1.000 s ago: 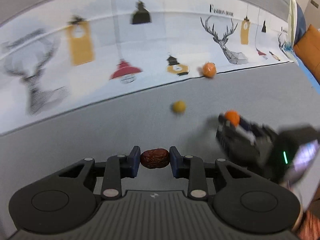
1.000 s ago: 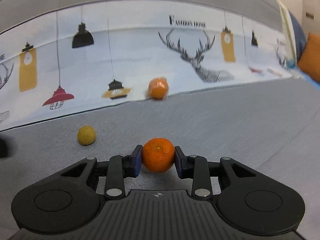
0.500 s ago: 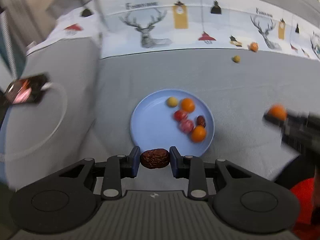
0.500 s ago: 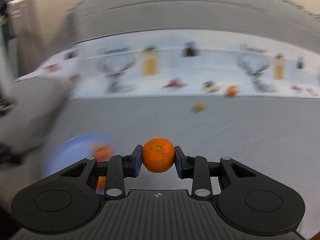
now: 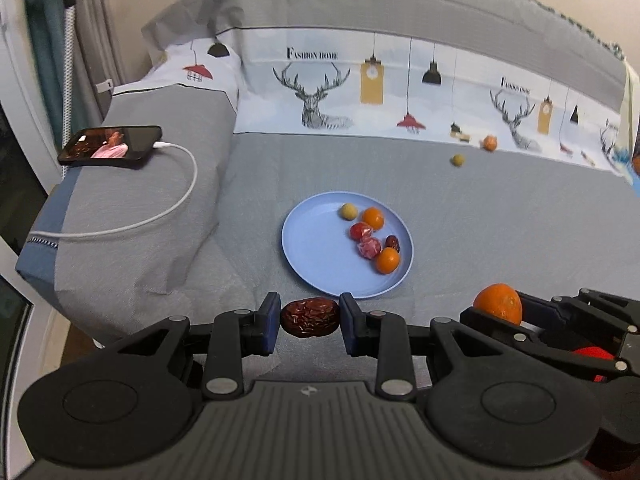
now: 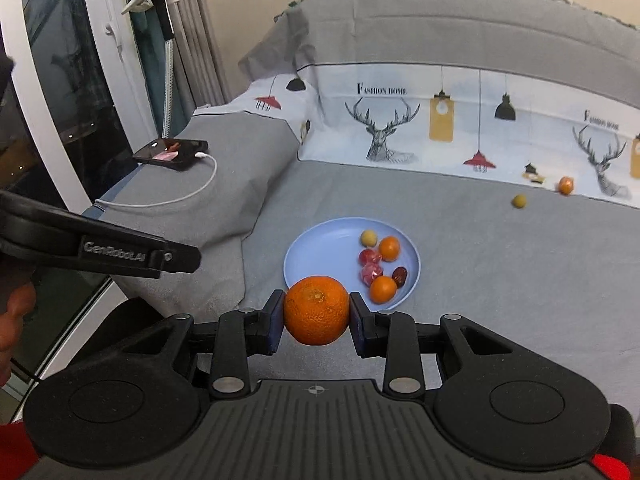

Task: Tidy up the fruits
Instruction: 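Carry the date and orange over the blue plate with both tools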

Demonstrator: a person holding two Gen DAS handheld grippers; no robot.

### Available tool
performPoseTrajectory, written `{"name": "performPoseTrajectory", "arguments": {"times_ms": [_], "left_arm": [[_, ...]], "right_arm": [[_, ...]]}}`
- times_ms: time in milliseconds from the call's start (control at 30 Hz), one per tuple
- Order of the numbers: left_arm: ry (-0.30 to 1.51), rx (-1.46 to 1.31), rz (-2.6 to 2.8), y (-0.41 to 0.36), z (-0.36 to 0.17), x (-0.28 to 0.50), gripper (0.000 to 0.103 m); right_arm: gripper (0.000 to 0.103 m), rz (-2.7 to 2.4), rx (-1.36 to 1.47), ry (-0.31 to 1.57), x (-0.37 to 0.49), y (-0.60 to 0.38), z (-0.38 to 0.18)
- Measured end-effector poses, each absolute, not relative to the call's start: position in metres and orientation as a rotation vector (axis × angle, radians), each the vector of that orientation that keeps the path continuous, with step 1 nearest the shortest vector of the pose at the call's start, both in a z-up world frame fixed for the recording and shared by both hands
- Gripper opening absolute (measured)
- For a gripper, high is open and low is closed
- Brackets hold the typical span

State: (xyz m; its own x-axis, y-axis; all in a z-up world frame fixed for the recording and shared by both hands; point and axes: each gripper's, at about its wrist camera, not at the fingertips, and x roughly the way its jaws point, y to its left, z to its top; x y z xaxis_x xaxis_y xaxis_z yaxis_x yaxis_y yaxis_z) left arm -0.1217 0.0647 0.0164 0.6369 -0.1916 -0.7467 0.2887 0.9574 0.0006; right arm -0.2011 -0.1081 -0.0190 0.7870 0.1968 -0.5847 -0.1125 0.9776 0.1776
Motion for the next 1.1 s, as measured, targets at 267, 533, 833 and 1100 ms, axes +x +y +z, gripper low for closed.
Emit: {"name": "performPoseTrajectory", "arguments": {"times_ms": [267, 533, 833, 1100], "left_arm": [[0.796, 0.094, -0.304, 0.074, 0.026, -0.141, 0.035], [0.789, 0.083, -0.301, 0.079, 0.026, -0.140, 0.035], [0.789, 0.075, -0.307, 0.079, 0.026, -0.123, 0.035], [0.795, 0.105, -0.326, 0.069, 0.025, -0.093, 0.035]], "right_arm": [[0.035, 0.157, 0.103, 0.626, -0.219, -0.098, -0.012], [0.035, 0.150, 0.094, 0.623, -0.219, -0.095, -0.011], [0.035, 0.123, 0.114, 0.655, -0.208, -0.101, -0.020], [0.035, 0.061, 0.142, 0.638, -0.192, -0.114, -0.022]]}}
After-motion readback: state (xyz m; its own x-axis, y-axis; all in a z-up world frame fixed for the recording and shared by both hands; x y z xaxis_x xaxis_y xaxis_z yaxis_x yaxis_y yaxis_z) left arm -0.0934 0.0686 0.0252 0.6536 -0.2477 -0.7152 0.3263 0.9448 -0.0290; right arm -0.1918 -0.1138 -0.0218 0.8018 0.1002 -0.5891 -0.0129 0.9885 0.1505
